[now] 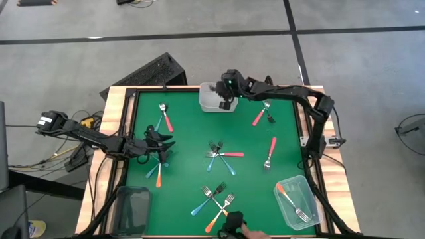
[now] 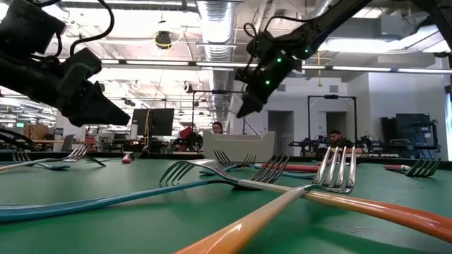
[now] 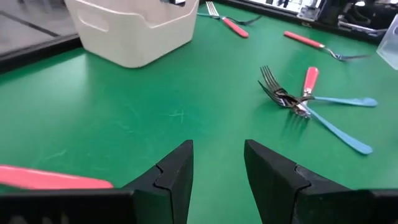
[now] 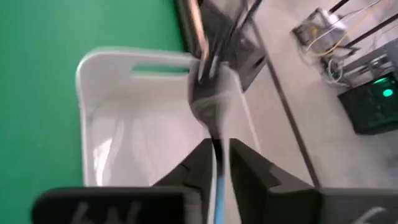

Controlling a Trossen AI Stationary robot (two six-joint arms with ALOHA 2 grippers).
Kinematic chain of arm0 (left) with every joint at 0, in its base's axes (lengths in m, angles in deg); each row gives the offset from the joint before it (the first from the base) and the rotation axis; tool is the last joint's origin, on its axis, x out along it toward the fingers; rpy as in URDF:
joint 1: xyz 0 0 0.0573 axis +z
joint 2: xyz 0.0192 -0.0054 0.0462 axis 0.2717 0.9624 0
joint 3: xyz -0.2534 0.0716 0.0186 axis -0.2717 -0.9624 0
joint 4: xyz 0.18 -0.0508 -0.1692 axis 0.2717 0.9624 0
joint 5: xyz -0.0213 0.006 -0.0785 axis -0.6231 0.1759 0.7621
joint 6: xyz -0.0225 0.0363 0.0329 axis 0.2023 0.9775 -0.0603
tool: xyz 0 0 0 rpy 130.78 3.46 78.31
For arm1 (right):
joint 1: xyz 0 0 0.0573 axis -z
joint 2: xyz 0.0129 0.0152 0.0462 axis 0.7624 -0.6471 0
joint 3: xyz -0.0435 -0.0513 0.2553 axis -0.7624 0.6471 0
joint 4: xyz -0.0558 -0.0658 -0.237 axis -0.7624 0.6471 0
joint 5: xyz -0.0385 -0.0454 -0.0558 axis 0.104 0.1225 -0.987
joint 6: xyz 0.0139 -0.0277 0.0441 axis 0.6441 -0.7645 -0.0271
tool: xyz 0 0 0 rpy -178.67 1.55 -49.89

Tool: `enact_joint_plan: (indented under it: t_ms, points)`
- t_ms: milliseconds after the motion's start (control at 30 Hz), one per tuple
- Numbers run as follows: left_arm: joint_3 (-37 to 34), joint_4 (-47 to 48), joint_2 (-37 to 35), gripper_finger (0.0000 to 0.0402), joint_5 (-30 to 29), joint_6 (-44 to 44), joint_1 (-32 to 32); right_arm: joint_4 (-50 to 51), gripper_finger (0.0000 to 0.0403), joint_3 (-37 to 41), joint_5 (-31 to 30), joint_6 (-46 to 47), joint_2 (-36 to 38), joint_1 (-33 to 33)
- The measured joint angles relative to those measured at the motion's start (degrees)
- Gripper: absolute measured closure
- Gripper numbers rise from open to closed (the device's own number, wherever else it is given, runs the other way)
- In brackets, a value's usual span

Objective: Sort silverware by color (type)
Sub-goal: Put the right red fork into the black bin

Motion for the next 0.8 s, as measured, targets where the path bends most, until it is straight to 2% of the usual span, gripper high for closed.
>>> enact_joint_plan:
  t_ms: [167,300,500,667,800]
  points:
    - [0.0,1.8,0.0,0.0272,0.0,-3.0,0.0,2.1,0.0263,-0.1,0.5,1.3,-0.1,-0.4]
    - [0.0,2.1,0.0,0.0272,-0.1,-6.0,0.0,2.7,0.0236,-0.1,-0.7,6.4,1.5,-1.1]
    - [0.0,1.9,0.0,0.0272,0.0,-7.6,0.0,5.4,0.0234,-0.1,-0.7,13.0,5.8,-2.8]
    - [0.0,-0.3,0.0,0.0272,1.4,-7.7,-0.1,14.4,0.0242,-0.1,-0.5,22.8,9.4,-5.6]
    - [0.0,-2.6,0.0,0.0272,3.2,-7.7,-0.9,17.6,0.0243,4.5,-0.3,28.4,11.4,-8.4]
